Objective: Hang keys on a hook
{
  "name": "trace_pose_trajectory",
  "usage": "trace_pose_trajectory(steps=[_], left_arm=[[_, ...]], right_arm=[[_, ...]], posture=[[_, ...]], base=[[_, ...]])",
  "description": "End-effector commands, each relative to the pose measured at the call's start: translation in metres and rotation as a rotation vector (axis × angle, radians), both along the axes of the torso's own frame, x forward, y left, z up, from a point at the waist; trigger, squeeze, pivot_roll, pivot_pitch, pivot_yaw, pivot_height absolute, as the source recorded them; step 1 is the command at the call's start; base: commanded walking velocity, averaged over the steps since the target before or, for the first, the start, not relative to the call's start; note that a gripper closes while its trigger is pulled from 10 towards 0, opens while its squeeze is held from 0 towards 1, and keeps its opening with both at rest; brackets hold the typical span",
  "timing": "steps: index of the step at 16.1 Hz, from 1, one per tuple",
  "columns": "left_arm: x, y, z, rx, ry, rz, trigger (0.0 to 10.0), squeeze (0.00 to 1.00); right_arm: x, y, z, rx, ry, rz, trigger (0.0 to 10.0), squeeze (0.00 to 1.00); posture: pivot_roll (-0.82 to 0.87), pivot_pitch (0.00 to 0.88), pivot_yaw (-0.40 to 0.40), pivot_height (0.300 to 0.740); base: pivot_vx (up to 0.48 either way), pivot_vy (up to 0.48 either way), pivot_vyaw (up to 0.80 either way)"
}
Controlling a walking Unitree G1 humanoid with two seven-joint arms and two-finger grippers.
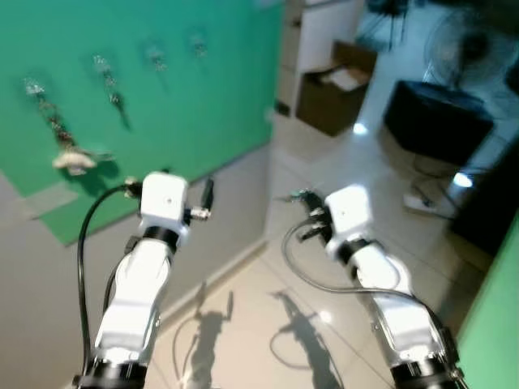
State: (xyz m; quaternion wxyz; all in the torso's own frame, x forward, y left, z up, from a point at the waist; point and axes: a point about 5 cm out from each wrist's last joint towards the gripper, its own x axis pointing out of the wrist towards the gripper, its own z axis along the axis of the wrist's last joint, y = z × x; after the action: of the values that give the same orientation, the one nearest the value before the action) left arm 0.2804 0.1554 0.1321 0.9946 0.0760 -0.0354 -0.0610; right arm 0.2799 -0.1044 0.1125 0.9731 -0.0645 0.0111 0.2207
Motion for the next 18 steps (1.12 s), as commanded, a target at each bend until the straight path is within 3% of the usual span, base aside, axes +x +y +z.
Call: trace_pose_trajectory(steps=[1, 7, 12, 16, 18], left_arm=[[0.000, -0.010, 0.006, 0.002, -0.028, -0.032, 10.0, 0.00], [-0.004, -0.006, 0.005, -0.008, -0.023, -0.029, 10.0, 0.00], [-0.007, -0.004, 0.012, 0.007, -0.068, -0.040, 10.0, 0.00], [-0.014, -0.010, 0.001, 0.035, -0.023, -0.093, 10.0, 0.00], [-0.011, -0.009, -0.001, 0.046, -0.005, -0.095, 10.0, 0.00]], right_arm=[[-0.001, -0.010, -0.001, -0.001, 0.005, -0.011, 10.0, 0.00], [-0.004, -0.004, -0.003, 0.019, 0.014, 0.060, 10.0, 0.00], [-0.011, -0.003, 0.009, 0.100, -0.023, 0.168, 10.0, 0.00], [-0.020, -0.017, -0.003, 0.116, 0.033, 0.129, 10.0, 0.00], [-0.020, -0.020, -0.005, 0.104, 0.029, 0.110, 10.0, 0.00]], posture=[[-0.01, 0.000, -0.009, 0.740], [0.00, 0.000, -0.013, 0.740], [0.00, 0.000, -0.003, 0.740], [-0.01, 0.000, 0.025, 0.740], [-0.02, 0.000, 0.046, 0.740]], base=[[0.319, 0.000, 0.80], [0.304, 0.000, 0.80], [0.000, 0.000, 0.80], [0.000, -0.389, 0.00], [0.000, -0.480, 0.00]])
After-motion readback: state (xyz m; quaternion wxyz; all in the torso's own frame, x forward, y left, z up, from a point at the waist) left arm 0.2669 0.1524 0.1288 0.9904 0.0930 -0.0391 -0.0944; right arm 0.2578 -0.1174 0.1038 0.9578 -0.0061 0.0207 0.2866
